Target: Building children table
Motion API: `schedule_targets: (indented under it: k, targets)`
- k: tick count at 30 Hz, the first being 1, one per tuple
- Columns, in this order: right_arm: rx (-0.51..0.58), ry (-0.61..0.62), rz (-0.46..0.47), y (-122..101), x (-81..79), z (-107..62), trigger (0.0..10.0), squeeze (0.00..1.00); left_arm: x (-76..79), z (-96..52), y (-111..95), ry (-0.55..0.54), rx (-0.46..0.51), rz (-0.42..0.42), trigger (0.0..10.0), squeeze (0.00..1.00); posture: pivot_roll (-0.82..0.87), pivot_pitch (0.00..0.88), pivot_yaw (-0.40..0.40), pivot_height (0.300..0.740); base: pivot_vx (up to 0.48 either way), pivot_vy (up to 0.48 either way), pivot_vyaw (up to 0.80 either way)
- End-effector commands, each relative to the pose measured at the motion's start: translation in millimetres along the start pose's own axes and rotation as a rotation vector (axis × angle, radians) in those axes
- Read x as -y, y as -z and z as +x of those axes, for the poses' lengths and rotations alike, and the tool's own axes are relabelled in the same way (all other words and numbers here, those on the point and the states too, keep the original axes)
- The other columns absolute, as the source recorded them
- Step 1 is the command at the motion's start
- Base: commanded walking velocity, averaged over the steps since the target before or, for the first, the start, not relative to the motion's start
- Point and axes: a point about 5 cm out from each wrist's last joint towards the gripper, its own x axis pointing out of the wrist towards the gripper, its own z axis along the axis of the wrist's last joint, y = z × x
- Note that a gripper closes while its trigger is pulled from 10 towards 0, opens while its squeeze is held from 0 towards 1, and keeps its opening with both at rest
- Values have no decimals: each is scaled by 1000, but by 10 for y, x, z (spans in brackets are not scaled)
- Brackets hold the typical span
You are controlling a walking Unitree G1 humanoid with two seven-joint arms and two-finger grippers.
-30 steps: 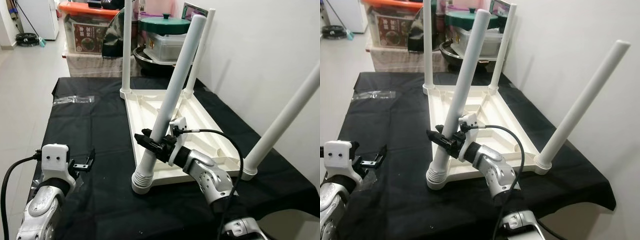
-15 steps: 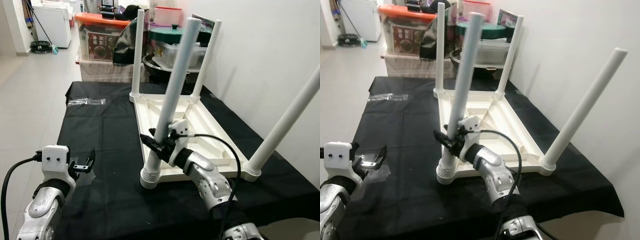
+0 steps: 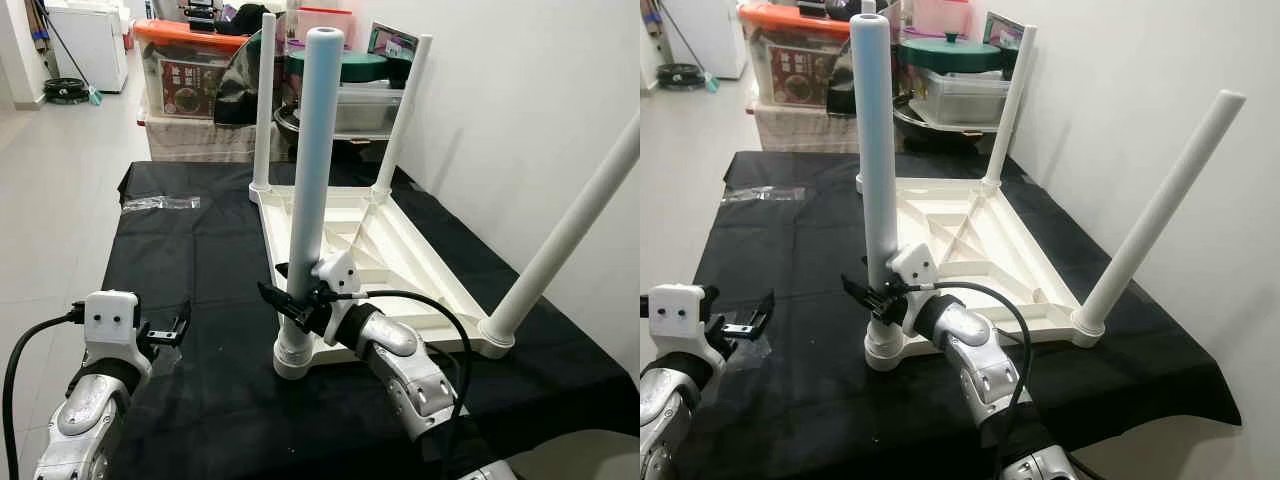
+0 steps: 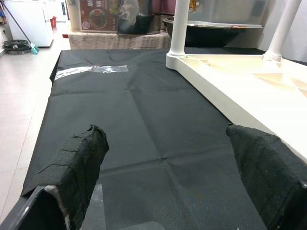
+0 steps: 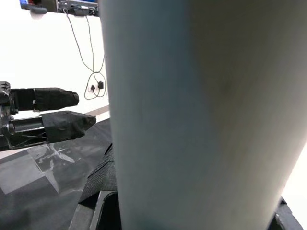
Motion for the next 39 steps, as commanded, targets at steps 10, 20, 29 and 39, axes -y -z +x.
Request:
schedule_targets:
  k: [10,20,29,39]
  targets:
    - [-186,53,251,494,52,-203,10000,0,11,5,32,8,-12,-14,10000,0,91,0,-105,740,0,0,0]
    - [-181,16,173,465,-12,-188,10000,0,3,5,33,7,-13,-10,10000,0,95,0,-105,740,0,0,0]
    - [-168,5,74,384,-27,-149,10000,0,9,15,27,9,-10,-10,10000,0,94,0,-104,740,0,0,0]
    - [254,-113,267,-1005,358,-34,10000,0,14,61,-32,76,3,-3,10000,0,85,0,-88,740,0,0,0]
